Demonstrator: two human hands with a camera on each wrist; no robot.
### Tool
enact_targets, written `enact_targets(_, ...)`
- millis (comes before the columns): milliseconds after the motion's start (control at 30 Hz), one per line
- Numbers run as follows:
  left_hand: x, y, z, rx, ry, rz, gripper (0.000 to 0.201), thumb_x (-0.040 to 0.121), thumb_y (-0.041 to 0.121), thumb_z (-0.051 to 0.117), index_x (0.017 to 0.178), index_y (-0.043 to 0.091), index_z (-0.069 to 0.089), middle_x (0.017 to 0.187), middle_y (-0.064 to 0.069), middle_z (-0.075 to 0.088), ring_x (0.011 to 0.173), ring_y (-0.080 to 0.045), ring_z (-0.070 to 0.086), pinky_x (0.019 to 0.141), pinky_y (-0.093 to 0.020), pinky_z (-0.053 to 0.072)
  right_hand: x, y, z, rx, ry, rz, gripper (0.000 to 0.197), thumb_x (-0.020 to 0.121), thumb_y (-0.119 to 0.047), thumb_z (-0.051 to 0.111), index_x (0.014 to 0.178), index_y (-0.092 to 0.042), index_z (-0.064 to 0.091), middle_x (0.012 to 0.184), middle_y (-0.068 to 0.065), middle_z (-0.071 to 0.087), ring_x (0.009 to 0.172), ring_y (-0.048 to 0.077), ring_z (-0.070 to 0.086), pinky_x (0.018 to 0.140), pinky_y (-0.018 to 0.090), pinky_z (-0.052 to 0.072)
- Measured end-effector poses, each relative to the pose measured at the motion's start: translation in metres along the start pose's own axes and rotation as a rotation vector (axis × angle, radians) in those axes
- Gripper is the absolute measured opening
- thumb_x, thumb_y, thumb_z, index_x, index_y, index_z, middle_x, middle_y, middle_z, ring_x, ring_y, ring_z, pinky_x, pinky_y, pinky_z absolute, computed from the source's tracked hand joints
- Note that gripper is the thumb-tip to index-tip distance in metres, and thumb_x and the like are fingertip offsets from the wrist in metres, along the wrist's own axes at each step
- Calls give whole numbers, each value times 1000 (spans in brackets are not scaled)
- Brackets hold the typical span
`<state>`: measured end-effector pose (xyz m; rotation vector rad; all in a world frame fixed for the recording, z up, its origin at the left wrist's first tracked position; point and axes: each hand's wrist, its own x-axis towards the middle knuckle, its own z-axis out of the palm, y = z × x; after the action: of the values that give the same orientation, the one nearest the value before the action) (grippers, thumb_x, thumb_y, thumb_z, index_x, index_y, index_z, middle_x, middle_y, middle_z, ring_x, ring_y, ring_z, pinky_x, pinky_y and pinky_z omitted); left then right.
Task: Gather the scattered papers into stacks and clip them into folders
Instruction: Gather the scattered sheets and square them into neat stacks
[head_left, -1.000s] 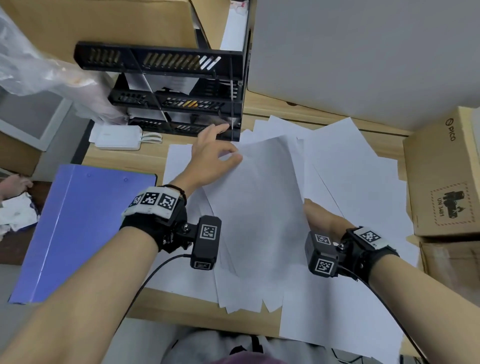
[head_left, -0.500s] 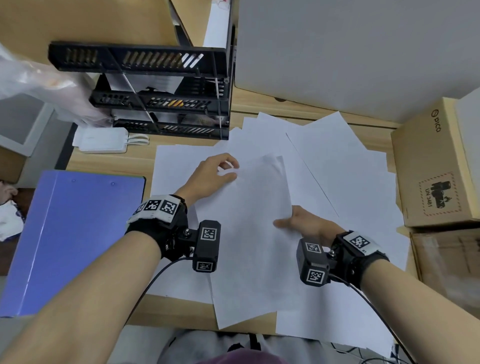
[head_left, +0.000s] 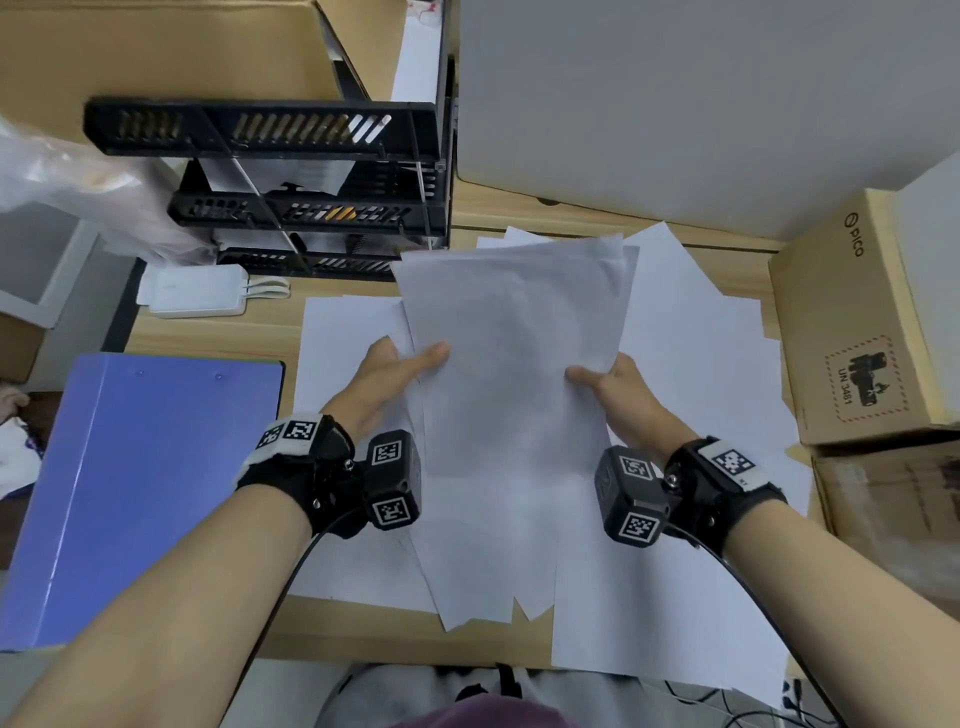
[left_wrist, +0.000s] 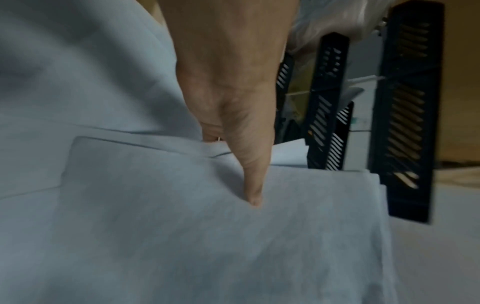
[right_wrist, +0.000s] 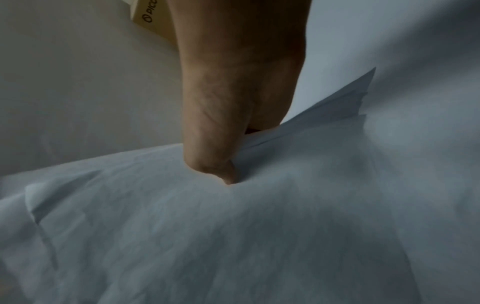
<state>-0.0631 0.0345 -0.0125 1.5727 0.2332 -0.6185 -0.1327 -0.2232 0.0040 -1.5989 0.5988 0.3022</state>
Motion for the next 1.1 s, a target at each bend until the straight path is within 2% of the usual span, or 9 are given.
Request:
enact_targets(100, 2, 36, 10, -102, 83, 198, 37, 84, 16, 76, 118, 10, 65, 111, -4, 73, 102, -18, 70, 90, -34, 56, 4, -36, 3, 72, 81, -137, 26, 90, -7, 61, 115, -12, 64, 106, 2, 72, 98, 21, 69, 91, 41, 55)
enact_targets(200, -4, 81, 26, -153, 77, 401, 28, 80, 8, 77, 106, 14, 69, 104, -2, 74, 98, -18, 71, 80, -30, 57, -1, -68, 2, 142, 85, -276, 25, 88, -21, 69, 113, -24, 63, 111, -7, 71, 102, 10, 68, 86, 25, 55)
enact_targets(300, -8, 102, 32, -167, 64, 495, 26, 78, 7, 79, 99, 19, 70, 99, 1, 76, 97, -18, 72, 79, -31, 56, -3, -75, 1, 223, 53, -309, 32, 85, -20, 73, 115, -22, 63, 116, -4, 71, 107, 12, 67, 88, 25, 55)
enact_targets(400, -7, 83, 22, -123, 53, 421, 33, 78, 6, 78, 107, 16, 67, 105, -2, 74, 99, -19, 70, 81, -30, 55, -2, -56, -2, 207, 40, -255, 44, 83, -16, 75, 124, -12, 61, 117, 0, 71, 108, 16, 67, 88, 30, 53)
enact_targets(567, -3, 34, 10, 50, 28, 216, 45, 76, 13, 82, 117, 15, 65, 111, 1, 72, 103, -13, 67, 88, -31, 52, -3, -21, -7, 79, -53, -203, 43, 83, -6, 73, 118, -27, 61, 121, 0, 67, 114, 19, 61, 100, 41, 49)
enact_targets(700, 0, 36, 14, 67, 29, 216, 45, 75, 18, 83, 117, 18, 66, 111, 3, 72, 104, -11, 67, 92, -32, 52, 0, -27, 0, 38, -51, -202, 42, 84, 0, 68, 118, -22, 58, 117, -2, 67, 113, 17, 61, 101, 39, 48)
enact_targets(933, -1, 42, 2, -33, 38, 256, 56, 68, 17, 84, 119, 10, 64, 116, -6, 71, 109, -21, 67, 94, -36, 53, 9, -47, 9, 310, 23, -232, 30, 84, 3, 65, 111, -8, 65, 106, 5, 73, 97, 21, 69, 82, 30, 57)
enact_targets(1033, -2, 22, -5, 91, 15, 139, 45, 76, 5, 75, 118, 16, 61, 115, 0, 69, 112, -19, 63, 97, -34, 49, 9, -20, 11, 84, 66, -183, 40, 80, 15, 48, 109, -10, 62, 97, -3, 68, 89, 17, 64, 71, 25, 51)
enact_targets(1100, -3, 14, -5, 155, 6, 91, 43, 82, -6, 62, 116, 21, 57, 110, 6, 65, 111, -17, 58, 91, -27, 46, 8, -7, 10, -41, 56, -171, 49, 75, 18, 33, 107, -10, 57, 90, -6, 61, 80, 12, 56, 62, 19, 44)
